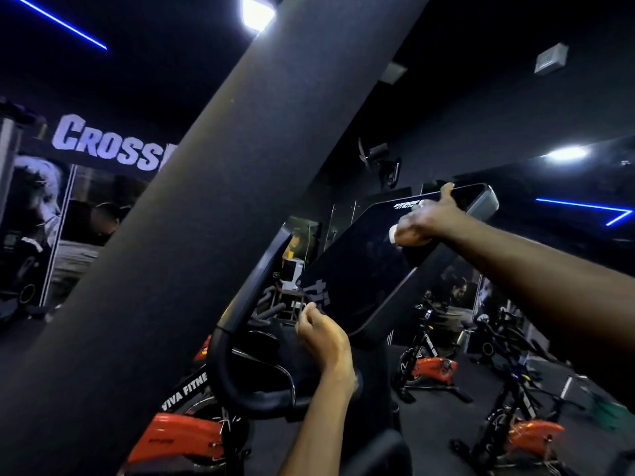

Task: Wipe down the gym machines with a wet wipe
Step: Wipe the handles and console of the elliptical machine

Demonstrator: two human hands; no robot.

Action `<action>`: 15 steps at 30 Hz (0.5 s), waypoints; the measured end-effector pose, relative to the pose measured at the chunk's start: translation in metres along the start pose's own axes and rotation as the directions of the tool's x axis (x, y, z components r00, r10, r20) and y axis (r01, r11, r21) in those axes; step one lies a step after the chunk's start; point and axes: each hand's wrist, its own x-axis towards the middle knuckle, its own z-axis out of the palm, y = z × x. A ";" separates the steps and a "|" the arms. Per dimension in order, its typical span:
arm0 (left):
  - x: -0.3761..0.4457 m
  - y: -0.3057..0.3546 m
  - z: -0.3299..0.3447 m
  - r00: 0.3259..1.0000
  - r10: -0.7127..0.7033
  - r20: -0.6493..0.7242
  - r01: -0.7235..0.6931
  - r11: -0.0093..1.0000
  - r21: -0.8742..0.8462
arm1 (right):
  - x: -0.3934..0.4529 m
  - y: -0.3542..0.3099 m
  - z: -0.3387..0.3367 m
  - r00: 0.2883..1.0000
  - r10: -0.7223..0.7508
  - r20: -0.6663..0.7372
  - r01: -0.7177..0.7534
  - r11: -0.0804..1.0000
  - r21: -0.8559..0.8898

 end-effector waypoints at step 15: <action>0.006 0.002 -0.009 0.993 -0.109 0.045 0.115 0.983 -0.141 | -0.040 -0.096 0.055 0.881 -0.196 0.430 0.398 0.800 -0.449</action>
